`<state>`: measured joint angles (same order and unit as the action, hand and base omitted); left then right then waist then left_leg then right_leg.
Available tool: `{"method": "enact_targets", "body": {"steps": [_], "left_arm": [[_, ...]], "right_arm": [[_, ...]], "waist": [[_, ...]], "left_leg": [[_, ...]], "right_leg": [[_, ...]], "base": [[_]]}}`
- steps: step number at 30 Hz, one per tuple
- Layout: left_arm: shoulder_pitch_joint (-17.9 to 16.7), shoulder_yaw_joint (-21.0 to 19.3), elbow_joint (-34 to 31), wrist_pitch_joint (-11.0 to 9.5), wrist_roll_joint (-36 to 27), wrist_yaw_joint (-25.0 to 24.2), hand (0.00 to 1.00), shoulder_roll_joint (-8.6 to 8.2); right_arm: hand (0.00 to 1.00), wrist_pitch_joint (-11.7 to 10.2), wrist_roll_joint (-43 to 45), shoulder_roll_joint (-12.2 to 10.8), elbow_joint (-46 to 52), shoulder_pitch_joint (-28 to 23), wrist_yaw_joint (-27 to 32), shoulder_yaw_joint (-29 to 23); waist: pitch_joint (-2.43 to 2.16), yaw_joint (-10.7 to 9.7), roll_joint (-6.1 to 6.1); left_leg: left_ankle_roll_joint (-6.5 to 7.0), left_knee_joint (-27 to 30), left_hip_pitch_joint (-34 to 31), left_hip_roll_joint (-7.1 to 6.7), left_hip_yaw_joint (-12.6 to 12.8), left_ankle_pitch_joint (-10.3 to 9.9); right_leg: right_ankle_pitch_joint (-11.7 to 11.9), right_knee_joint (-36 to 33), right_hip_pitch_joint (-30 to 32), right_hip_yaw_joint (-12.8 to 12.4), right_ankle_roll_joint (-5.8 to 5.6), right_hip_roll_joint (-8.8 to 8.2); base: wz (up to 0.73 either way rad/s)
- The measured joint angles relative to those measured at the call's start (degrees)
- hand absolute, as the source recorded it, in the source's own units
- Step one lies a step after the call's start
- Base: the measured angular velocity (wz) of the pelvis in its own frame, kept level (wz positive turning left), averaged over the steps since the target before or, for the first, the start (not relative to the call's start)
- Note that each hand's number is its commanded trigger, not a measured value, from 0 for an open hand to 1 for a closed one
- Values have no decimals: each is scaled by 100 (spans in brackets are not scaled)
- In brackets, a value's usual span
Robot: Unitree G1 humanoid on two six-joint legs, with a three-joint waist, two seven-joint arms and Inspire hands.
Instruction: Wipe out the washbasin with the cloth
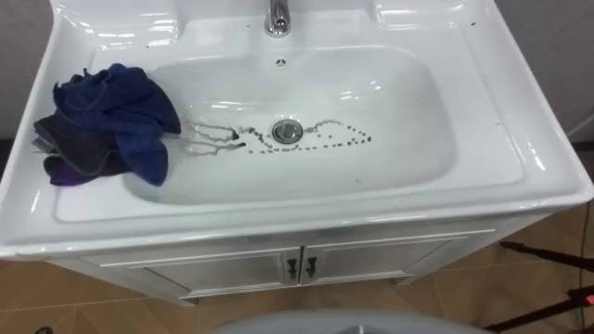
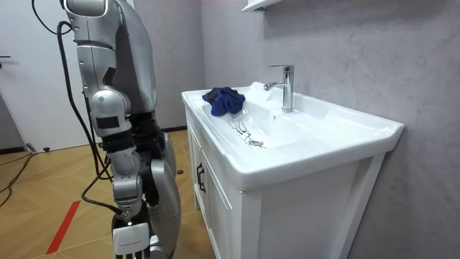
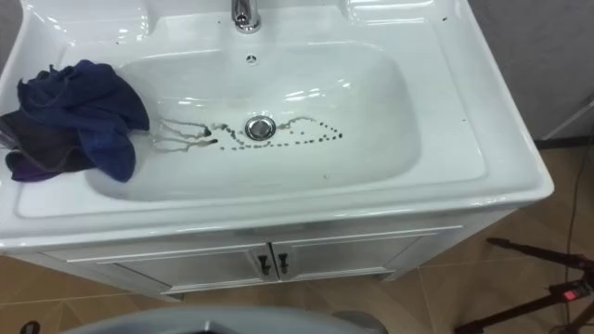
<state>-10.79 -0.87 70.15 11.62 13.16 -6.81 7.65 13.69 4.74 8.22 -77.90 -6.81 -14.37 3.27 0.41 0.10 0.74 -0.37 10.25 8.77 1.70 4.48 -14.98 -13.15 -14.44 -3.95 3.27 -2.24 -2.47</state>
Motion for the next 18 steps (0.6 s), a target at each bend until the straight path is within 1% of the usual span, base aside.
{"method": "enact_targets", "body": {"steps": [9, 16, 18], "left_arm": [[3, 1, 1, -3, 0, 0, 0, 1], [3, 4, 5, -25, -5, -1, 0, -1], [1, -8, 7, -32, -12, 0, 0, 0]], "right_arm": [[0, -12, 4, -1, -2, 5, 24, 12], [0, -66, -21, 1, -1, 54, 50, 13], [0, -117, -19, 1, -3, 53, 51, 9]], "waist": [[-1, 2, -24], [0, 11, -56], [0, 9, -68]], "left_leg": [[-12, 27, -11, 24, -5, -7], [-12, 58, -31, 30, -2, -7], [-12, 63, -30, 32, 0, -7]], "right_leg": [[21, 115, -71, 17, 13, 24], [21, 155, -90, 16, 16, 32], [26, 171, -93, 22, 22, 32]], "base": [[0], [0], [0]]}}
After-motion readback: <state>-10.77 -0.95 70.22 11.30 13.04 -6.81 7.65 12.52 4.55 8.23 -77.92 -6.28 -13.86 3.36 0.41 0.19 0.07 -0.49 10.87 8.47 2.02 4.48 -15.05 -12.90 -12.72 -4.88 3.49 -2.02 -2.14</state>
